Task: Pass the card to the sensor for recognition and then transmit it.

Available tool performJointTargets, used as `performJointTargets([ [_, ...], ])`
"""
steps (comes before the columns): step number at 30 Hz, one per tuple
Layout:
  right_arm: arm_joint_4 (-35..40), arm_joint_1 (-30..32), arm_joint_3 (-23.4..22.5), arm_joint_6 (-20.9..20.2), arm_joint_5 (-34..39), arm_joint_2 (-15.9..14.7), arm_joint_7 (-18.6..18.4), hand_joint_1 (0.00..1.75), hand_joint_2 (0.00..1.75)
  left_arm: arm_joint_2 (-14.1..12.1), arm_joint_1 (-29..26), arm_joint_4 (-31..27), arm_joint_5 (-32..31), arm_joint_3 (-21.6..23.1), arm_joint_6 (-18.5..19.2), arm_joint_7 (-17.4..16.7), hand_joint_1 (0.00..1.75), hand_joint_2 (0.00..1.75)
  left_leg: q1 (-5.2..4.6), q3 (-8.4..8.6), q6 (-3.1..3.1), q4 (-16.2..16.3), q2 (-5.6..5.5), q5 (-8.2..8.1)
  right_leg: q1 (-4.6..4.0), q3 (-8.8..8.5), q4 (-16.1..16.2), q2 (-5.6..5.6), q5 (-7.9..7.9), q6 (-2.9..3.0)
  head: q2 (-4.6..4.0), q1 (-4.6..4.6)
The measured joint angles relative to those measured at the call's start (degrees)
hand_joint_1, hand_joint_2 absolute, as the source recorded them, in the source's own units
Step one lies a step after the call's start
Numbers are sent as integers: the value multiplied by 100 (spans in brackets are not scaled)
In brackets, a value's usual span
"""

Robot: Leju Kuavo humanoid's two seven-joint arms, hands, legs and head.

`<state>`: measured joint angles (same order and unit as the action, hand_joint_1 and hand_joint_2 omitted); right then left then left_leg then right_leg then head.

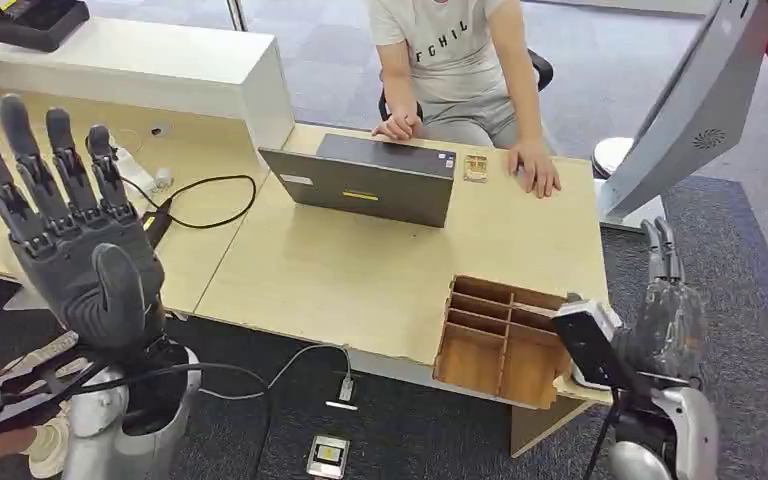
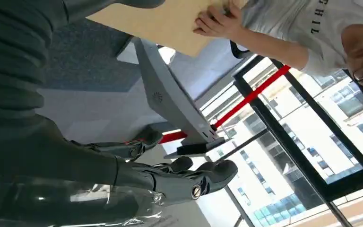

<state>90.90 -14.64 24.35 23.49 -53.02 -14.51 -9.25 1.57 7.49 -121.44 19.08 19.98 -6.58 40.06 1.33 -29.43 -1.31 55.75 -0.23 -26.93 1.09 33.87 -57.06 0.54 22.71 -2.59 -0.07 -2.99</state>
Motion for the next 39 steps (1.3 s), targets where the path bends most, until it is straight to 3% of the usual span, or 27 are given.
performJointTargets([
  [9,254,172,85,-483,724,2,138,0,175,-131,-40,-33,-55,2,-282,0,0,175,0,0,0,0,0,0,0,-1,0,0,0,0,0,0],
  [19,323,204,188,-819,807,2,136,0,175,-328,-98,-236,-127,22,-607,0,0,175,0,-1,0,-1,0,0,0,0,0,0,0,0,0,2],
  [39,-697,86,485,-975,706,144,-83,0,175,-372,-206,-398,-131,42,-308,0,0,175,0,-2,0,-1,-2,1,0,0,0,-1,0,0,0,-2],
])
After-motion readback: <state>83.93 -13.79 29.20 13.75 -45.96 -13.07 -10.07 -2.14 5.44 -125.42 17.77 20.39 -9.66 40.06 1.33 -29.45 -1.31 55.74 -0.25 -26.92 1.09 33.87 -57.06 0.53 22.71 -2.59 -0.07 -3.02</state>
